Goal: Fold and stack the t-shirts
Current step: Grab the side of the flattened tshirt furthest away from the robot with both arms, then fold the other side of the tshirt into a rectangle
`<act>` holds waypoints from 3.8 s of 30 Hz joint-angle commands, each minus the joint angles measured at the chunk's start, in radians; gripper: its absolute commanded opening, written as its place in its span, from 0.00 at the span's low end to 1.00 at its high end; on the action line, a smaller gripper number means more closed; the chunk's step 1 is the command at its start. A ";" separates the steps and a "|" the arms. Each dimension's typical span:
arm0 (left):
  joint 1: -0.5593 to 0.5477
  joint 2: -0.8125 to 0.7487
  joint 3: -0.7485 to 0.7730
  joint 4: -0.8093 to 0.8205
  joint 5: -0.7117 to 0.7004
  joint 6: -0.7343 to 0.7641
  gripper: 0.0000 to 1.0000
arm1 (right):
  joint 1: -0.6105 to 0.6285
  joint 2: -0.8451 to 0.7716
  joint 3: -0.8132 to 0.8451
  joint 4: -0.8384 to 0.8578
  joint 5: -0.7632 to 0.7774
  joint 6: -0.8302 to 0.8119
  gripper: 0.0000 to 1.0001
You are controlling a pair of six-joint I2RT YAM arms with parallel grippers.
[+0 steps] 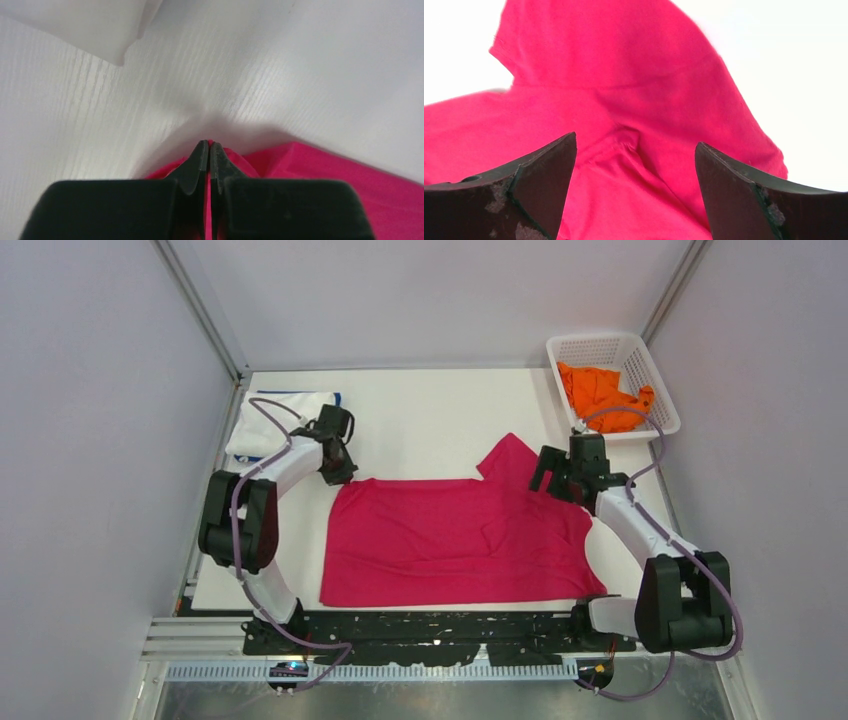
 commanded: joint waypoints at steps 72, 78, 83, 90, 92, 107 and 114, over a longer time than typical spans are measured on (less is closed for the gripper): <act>-0.049 -0.564 -0.451 0.241 -0.030 0.041 0.00 | 0.358 -0.023 0.217 -0.163 0.302 -0.139 0.05; -0.054 -0.662 -0.545 0.276 -0.068 0.056 0.00 | 0.400 -0.184 0.130 -0.247 0.299 -0.099 0.05; -0.054 -0.726 -0.605 0.309 -0.047 0.060 0.00 | 0.434 -0.278 0.092 -0.309 0.288 -0.075 0.05; -0.058 -0.869 -0.738 0.355 -0.043 0.045 0.00 | 0.478 -0.359 0.044 -0.413 0.303 -0.016 0.05; -0.058 -0.909 -0.769 0.352 -0.055 0.028 0.00 | 0.484 -0.382 0.022 -0.438 0.288 0.004 0.06; -0.058 -1.000 -0.797 0.148 -0.186 -0.092 0.24 | 0.573 -0.422 -0.067 -0.556 0.106 0.197 0.26; -0.058 -1.142 -0.763 0.009 -0.217 -0.128 0.79 | 0.610 -0.643 -0.069 -0.698 -0.054 0.183 0.78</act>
